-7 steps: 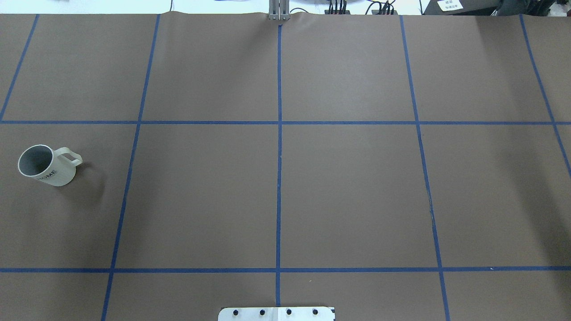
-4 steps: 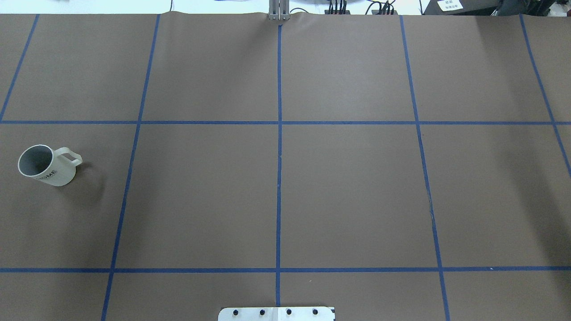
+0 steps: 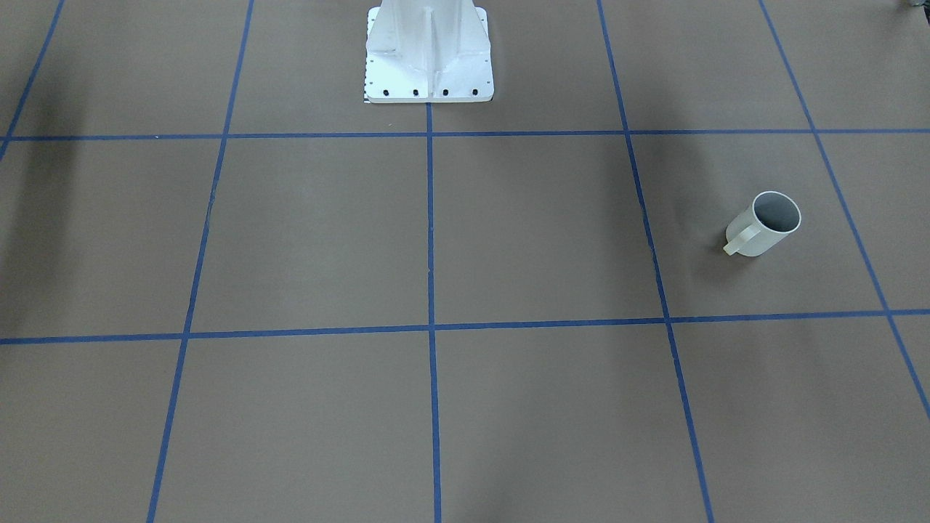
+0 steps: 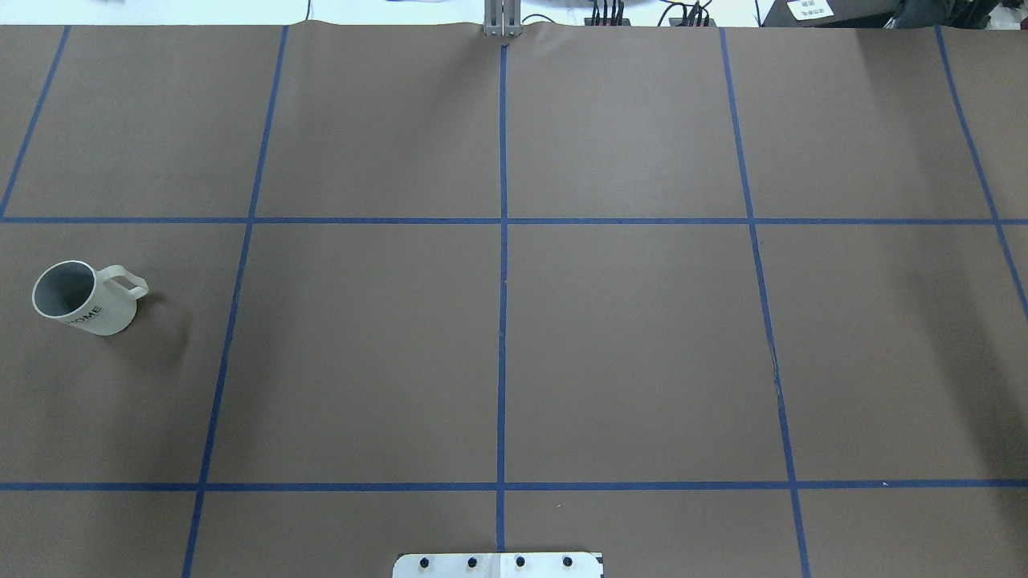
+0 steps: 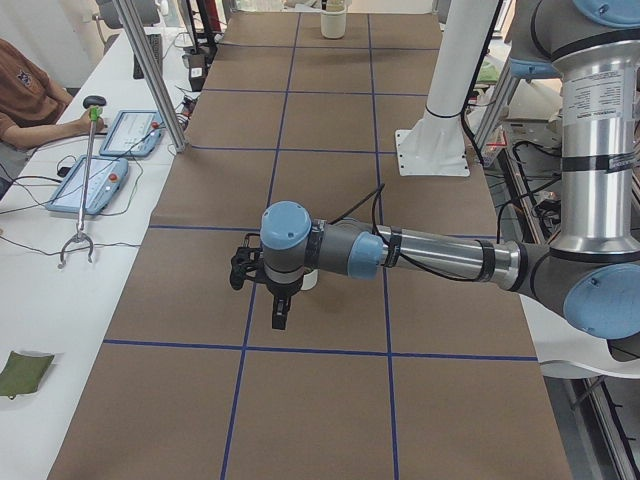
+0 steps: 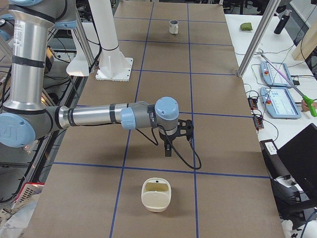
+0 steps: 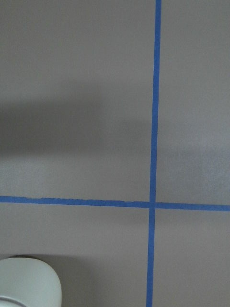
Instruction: Left arm hands cup to right arm to dump lemon
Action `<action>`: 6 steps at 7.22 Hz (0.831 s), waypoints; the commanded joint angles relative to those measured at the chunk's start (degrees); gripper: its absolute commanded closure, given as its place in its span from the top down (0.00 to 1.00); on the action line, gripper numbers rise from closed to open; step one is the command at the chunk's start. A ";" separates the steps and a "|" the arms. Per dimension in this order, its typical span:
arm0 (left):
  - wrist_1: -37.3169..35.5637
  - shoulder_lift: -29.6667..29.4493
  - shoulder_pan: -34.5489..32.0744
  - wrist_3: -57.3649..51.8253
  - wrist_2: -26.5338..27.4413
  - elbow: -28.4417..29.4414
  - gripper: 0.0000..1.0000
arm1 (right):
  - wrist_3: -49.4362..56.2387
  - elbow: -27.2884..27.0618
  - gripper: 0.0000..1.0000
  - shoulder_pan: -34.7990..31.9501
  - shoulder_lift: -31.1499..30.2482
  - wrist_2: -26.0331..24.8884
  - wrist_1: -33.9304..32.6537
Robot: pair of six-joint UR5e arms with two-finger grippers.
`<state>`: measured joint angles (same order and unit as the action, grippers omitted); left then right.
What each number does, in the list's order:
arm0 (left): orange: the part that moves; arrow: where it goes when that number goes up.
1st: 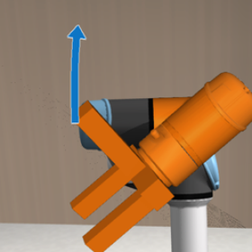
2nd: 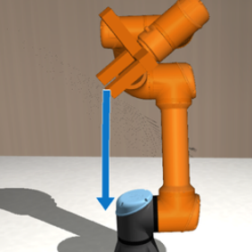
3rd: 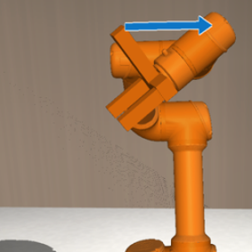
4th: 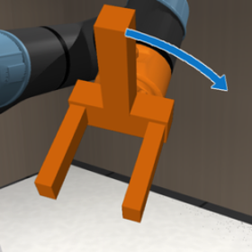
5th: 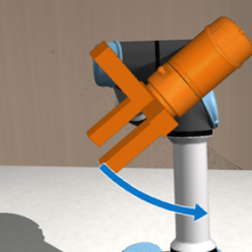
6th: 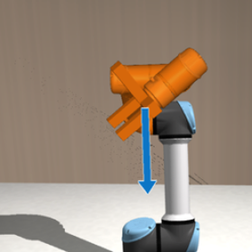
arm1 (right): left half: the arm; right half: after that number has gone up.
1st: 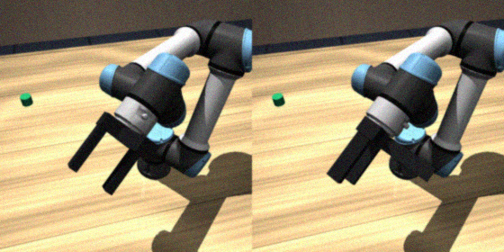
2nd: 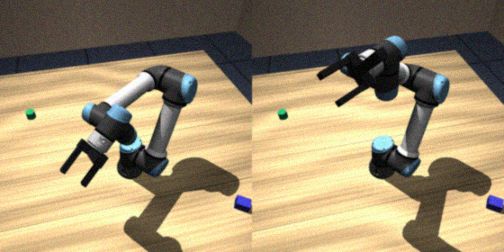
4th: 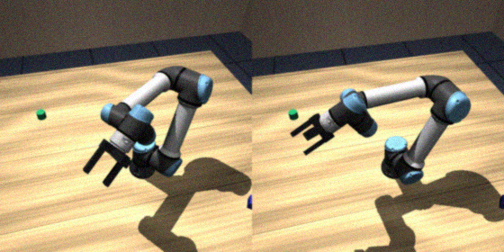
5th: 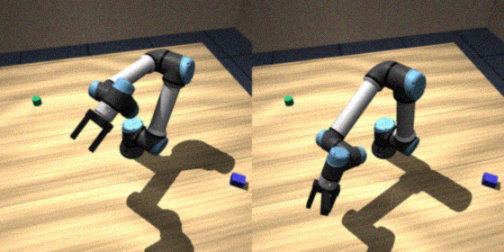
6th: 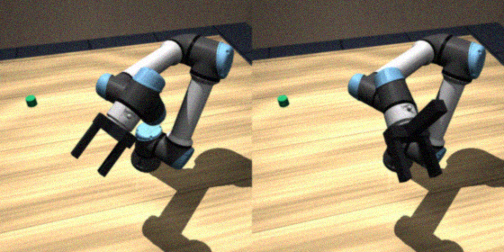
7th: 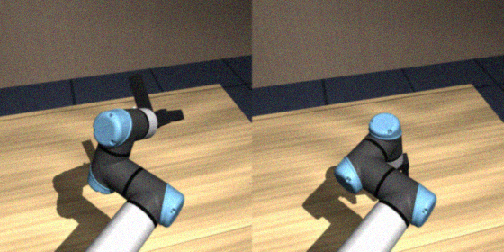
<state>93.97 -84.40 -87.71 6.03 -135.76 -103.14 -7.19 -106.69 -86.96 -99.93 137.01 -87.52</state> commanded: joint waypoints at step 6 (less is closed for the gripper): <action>10.97 -1.56 20.18 17.96 0.67 3.19 1.00 | 0.16 -0.10 1.00 0.30 0.00 0.01 0.33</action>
<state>104.15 -85.68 -70.64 23.19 -135.10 -101.85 -7.04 -106.77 -86.79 -99.97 137.03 -87.19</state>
